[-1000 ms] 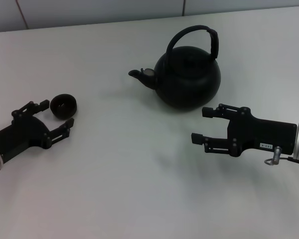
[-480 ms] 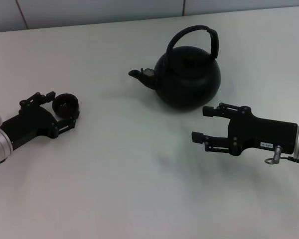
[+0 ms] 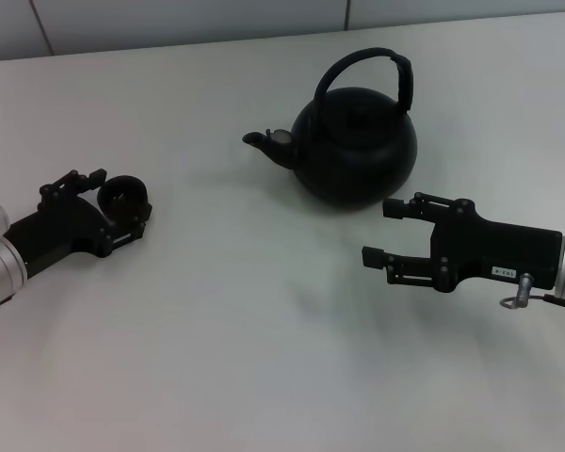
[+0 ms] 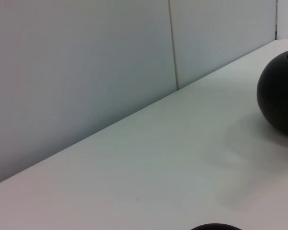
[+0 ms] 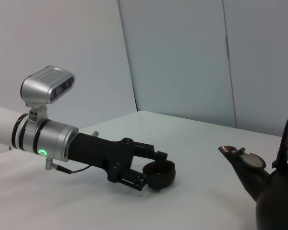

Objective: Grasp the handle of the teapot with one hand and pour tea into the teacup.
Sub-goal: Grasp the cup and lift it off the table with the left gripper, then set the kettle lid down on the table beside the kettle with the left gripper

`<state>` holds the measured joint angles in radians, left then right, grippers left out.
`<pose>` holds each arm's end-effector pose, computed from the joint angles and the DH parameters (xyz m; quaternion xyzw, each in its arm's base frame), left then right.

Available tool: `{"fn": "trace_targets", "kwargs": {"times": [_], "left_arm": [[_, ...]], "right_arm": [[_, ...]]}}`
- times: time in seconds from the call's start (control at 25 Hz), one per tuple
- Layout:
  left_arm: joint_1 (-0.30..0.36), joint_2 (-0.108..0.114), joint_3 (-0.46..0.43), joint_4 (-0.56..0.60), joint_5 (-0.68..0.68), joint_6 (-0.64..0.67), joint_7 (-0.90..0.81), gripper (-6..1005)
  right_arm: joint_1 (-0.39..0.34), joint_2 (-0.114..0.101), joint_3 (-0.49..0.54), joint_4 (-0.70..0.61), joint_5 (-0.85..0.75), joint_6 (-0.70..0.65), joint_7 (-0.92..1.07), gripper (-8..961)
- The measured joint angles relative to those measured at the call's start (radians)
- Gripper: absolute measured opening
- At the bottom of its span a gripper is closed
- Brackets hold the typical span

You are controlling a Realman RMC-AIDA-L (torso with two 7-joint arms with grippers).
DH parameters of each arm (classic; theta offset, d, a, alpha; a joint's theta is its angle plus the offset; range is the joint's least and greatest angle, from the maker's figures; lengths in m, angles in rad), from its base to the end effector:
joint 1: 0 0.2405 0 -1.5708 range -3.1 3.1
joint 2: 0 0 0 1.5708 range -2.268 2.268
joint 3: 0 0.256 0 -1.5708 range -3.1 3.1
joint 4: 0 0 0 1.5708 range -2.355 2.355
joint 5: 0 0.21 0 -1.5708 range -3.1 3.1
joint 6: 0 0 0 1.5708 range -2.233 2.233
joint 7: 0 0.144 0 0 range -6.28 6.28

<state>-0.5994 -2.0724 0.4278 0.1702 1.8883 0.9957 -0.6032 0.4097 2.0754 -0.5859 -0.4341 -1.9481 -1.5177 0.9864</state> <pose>-0.3193 0.3505 -0.0548 -0.9097 -0.1523 -0.1381 0.3608 0.3113 0.2828 -0.0225 -0.9227 0.1898 0.2687 0.2013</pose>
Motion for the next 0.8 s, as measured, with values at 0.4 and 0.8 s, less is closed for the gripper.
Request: {"fn": "trace_targets", "kwargs": {"times": [0.4,0.8], "left_arm": [[-0.005,0.0,0.002,0.0,0.0,-0.012,-0.003,759],[-0.05,-0.006,0.068,-0.028,0.007,0.075,0.0,700]], "right_arm": [[0.0,0.0,0.0,0.0,0.0,-0.001,0.0,784],[0.0,0.0,0.011,0.0,0.0,-0.001,-0.001,784]]}}
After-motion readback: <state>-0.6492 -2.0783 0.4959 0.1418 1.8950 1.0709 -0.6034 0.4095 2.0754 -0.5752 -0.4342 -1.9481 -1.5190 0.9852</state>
